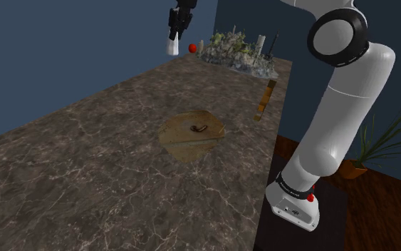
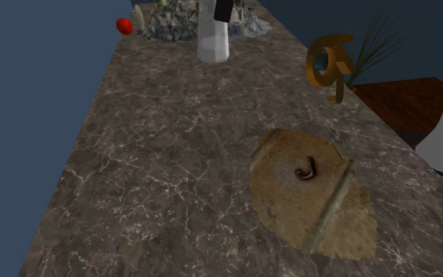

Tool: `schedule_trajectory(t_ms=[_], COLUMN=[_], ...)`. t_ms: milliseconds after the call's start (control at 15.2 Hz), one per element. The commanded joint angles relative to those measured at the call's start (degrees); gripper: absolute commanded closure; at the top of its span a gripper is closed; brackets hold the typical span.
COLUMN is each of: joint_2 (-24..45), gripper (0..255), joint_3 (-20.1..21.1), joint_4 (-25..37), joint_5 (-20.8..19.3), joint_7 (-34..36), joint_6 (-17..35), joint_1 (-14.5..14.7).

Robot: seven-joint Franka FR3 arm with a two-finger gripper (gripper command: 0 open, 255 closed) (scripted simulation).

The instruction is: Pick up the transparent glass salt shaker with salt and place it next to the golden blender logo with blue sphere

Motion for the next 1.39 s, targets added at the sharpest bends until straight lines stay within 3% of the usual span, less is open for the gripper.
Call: schedule_trajectory(t_ms=[0,660,1320], joint_2=[-1.81,-8.84,-9.5], gripper=[255,255,255], joint_3=[-1.04,-7.23,-14.64], joint_4=[-2.43,-10.55,-10.5], joint_5=[0.61,2.47,3.77], joint_7=[-2.6,-15.46,-28.88], joint_6=[0.13,-1.47,-5.49], joint_1=[-1.46,-8.15,-14.75])
